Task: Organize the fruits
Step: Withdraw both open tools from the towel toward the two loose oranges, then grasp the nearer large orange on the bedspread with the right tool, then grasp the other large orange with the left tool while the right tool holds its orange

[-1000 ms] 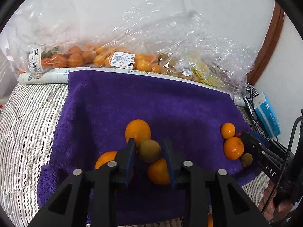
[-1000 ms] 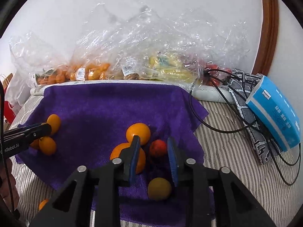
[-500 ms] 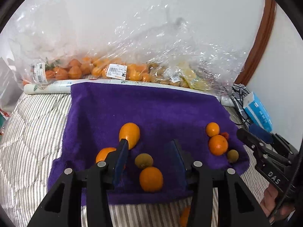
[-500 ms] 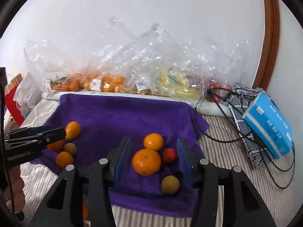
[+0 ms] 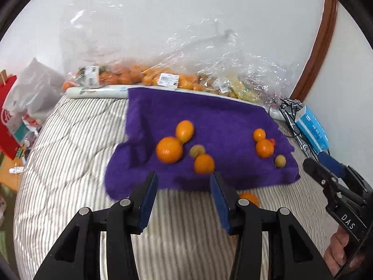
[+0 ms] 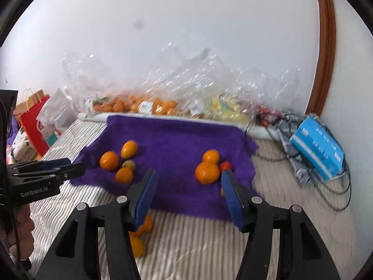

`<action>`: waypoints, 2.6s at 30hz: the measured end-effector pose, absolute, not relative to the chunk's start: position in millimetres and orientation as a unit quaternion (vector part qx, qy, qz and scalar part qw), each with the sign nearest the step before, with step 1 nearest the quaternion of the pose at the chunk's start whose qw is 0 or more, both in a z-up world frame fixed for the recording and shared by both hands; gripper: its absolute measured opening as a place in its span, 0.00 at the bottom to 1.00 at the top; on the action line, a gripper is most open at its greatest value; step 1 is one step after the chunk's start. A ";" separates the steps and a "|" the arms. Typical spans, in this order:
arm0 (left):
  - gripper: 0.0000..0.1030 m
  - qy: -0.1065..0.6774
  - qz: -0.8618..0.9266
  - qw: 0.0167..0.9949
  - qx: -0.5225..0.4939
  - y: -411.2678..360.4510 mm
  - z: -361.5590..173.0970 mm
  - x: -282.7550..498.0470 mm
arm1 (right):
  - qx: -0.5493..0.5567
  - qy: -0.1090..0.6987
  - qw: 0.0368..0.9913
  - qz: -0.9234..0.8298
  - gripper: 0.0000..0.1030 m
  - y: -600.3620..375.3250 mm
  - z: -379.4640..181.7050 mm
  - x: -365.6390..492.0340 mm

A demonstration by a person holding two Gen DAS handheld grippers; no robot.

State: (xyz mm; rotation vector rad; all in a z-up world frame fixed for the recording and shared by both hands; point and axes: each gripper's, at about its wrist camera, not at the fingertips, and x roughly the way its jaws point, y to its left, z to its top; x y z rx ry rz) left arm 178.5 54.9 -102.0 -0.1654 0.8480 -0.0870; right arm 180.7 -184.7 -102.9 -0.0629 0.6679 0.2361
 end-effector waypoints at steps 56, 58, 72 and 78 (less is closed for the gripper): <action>0.43 0.446 0.016 0.891 -0.086 68.3 -133.6 110.6 | -0.009 0.375 0.919 0.124 0.33 -201.5 -150.0 128.6; 0.43 0.442 0.011 0.892 -0.093 66.2 -127.2 110.0 | -0.006 0.369 0.921 0.127 0.33 -203.6 -143.3 128.1; 0.43 0.435 -0.054 0.897 -0.064 20.7 -105.6 115.2 | 0.003 0.340 0.936 0.090 0.33 -237.2 -105.2 102.9; 0.43 0.447 -0.091 0.886 -0.078 3.4 -118.0 124.8 | -0.001 0.344 0.936 0.075 0.33 -247.1 -104.5 100.7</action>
